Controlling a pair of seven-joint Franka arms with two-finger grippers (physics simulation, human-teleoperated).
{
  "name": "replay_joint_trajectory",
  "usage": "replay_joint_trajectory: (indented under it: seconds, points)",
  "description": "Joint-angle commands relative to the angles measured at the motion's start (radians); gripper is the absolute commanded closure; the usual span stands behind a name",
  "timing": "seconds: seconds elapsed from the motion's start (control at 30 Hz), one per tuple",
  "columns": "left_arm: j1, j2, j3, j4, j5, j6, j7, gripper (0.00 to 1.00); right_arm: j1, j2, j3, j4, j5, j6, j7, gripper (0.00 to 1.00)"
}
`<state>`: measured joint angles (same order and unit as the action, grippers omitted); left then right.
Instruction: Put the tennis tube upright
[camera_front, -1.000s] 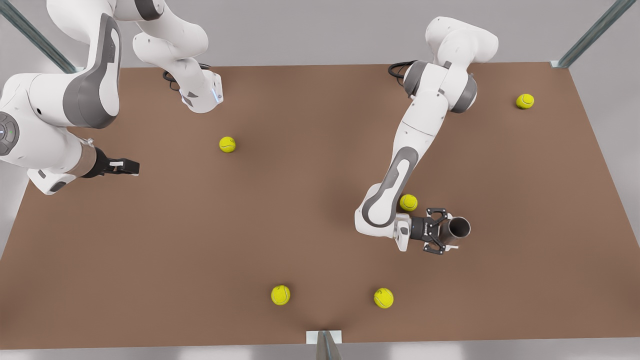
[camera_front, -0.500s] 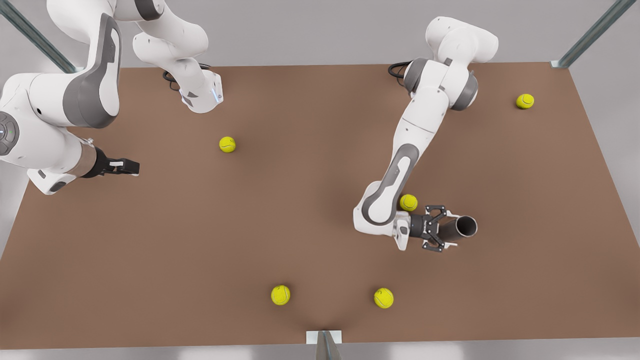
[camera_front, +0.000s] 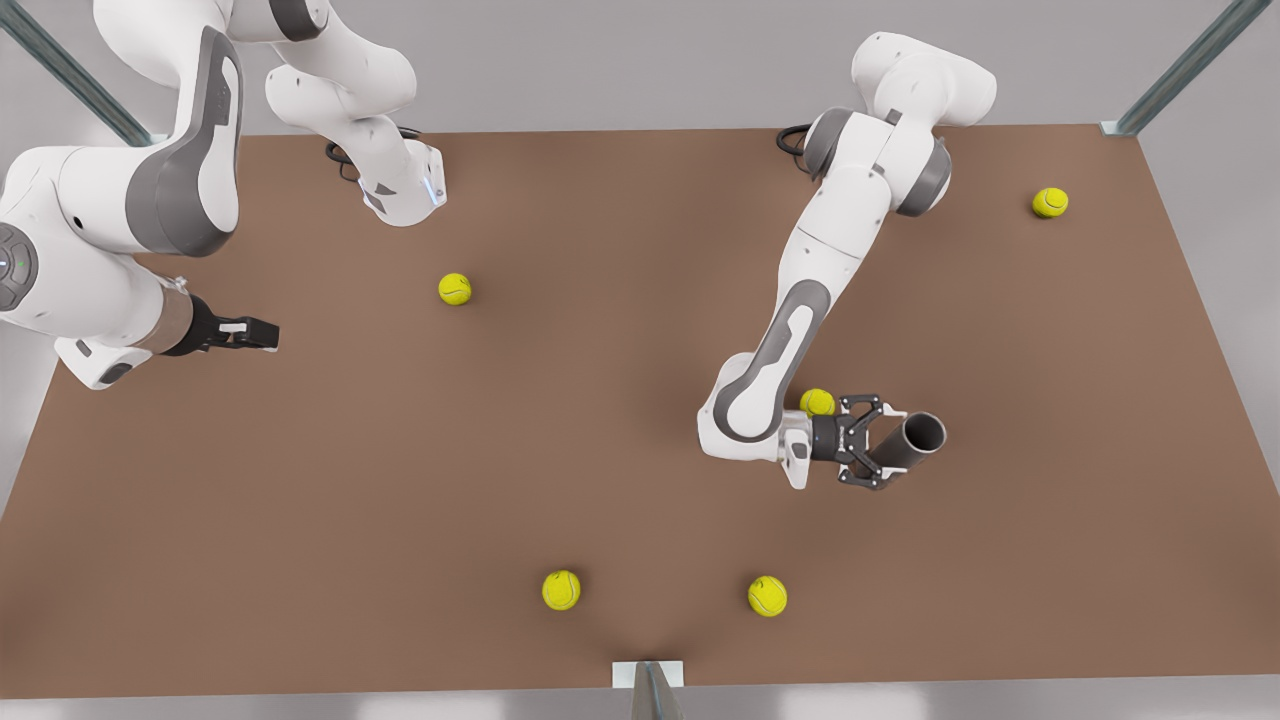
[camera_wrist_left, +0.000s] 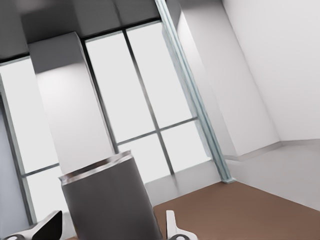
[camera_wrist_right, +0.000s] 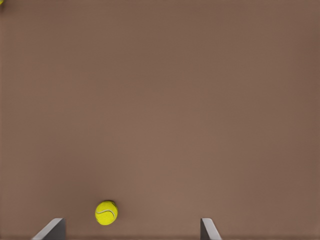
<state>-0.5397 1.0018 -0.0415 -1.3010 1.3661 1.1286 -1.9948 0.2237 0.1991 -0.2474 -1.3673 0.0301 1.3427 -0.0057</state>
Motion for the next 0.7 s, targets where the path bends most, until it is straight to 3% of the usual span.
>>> replay_joint_trajectory:
  seconds: [0.0,0.1,0.2,0.27,0.3,0.37,0.43,0.5,0.63,0.67]
  points:
    - [-0.008,-0.002,0.0,0.002,-0.022,-0.013,0.039,0.0,0.0,-0.001,-0.001,0.001,0.001,0.0,0.001,0.0]
    - [-0.028,0.008,-0.001,0.019,-0.048,-0.015,0.083,0.0,0.0,-0.001,-0.001,0.002,-0.001,0.0,0.001,0.0]
    - [-0.132,0.051,-0.017,0.189,-0.16,-0.035,0.277,0.0,0.0,-0.001,-0.001,0.002,0.001,0.0,0.001,0.0]
    - [-0.102,-0.002,-0.158,0.348,-0.307,0.023,0.583,0.0,0.0,-0.001,-0.001,0.002,0.001,0.0,0.001,0.0]
    - [-0.023,-0.094,-0.158,0.35,-0.47,0.201,0.786,0.0,0.0,-0.001,-0.001,0.002,0.001,0.0,0.001,0.0]
    - [0.099,-0.19,-0.156,0.35,-0.679,0.362,1.103,0.0,0.0,-0.001,-0.001,0.002,0.001,0.0,0.001,0.0]
    - [0.21,-0.311,-0.144,0.345,-0.955,0.373,1.409,0.0,0.0,-0.001,-0.001,0.004,0.001,0.0,0.001,0.0]
    - [0.25,-0.391,-0.141,0.344,-1.059,0.297,1.534,0.0,0.0,-0.001,-0.001,0.004,0.001,0.001,0.001,0.0]
    - [0.336,-0.7,-0.069,0.089,-1.322,0.312,1.843,0.0,-0.001,-0.007,-0.001,0.007,-0.003,0.0,0.001,0.0]
    - [0.336,-0.721,-0.067,0.085,-1.331,0.312,1.846,0.0,-0.003,-0.007,-0.001,0.007,-0.001,0.001,0.001,0.0]
